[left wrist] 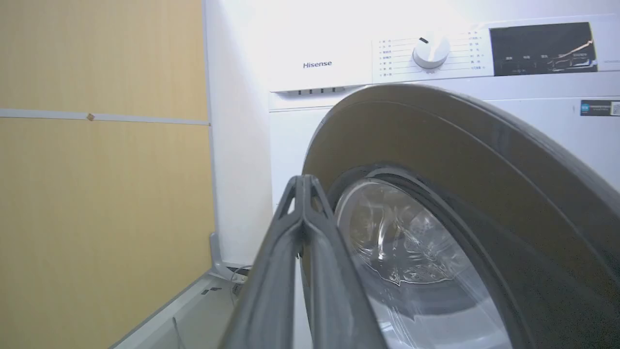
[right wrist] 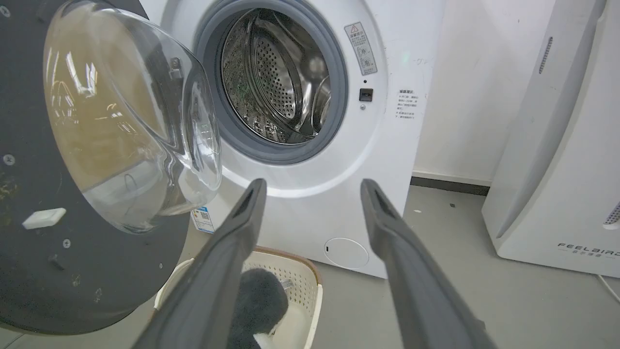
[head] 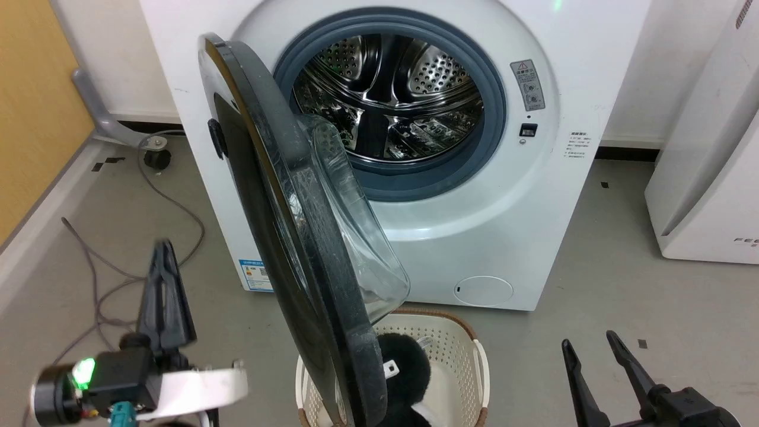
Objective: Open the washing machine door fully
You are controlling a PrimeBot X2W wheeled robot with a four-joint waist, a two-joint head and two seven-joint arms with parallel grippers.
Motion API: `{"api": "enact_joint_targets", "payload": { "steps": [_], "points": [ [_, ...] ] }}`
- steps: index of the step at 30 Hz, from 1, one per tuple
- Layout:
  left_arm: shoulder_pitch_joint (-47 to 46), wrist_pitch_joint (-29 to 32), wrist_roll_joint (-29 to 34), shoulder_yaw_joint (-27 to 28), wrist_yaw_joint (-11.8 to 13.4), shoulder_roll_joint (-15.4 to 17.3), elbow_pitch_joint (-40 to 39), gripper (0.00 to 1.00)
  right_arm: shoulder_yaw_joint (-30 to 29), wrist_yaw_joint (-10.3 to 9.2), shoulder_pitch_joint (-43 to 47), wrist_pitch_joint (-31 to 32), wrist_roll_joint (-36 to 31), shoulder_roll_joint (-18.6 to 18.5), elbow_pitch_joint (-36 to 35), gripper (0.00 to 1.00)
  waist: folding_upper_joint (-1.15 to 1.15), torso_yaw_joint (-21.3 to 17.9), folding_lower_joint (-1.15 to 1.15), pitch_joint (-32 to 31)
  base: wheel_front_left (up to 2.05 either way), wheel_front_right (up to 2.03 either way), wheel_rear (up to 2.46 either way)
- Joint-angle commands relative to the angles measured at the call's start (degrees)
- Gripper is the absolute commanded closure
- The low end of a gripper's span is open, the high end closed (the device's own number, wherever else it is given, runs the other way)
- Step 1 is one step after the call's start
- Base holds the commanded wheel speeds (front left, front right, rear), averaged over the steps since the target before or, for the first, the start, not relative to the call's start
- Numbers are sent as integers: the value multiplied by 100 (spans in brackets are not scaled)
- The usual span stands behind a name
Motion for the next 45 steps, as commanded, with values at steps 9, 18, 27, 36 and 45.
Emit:
{"api": "enact_joint_targets", "payload": {
  "steps": [9, 18, 27, 36, 45],
  "points": [
    [-463, -29, 51, -531, -157, -17, -1128, 100, 22, 5, 88, -26, 72, 26, 16, 0, 0, 7, 0, -1, 0, 0, 0],
    [-673, -29, 49, -1652, -601, -54, -1517, 100, 15, 5, 92, -26, 114, 26, 24, 0, 0, 8, 0, -25, 0, 0, 0],
    [-509, -29, 42, -2784, -956, -74, -1228, 100, -50, 5, 75, -26, 147, 26, 31, 0, 0, 59, 0, -9, 0, 0, 0],
    [-154, -29, 39, -3379, -1178, -14, -658, 100, -50, 5, 68, -26, 167, 26, 74, 0, 0, 110, 0, 39, 0, 0, 0],
    [45, -29, 4, -3608, -1202, 15, 253, 100, -67, 5, 37, -26, 155, 26, 120, 0, 0, 203, 0, 121, 0, 0, 0]
  ]
}}
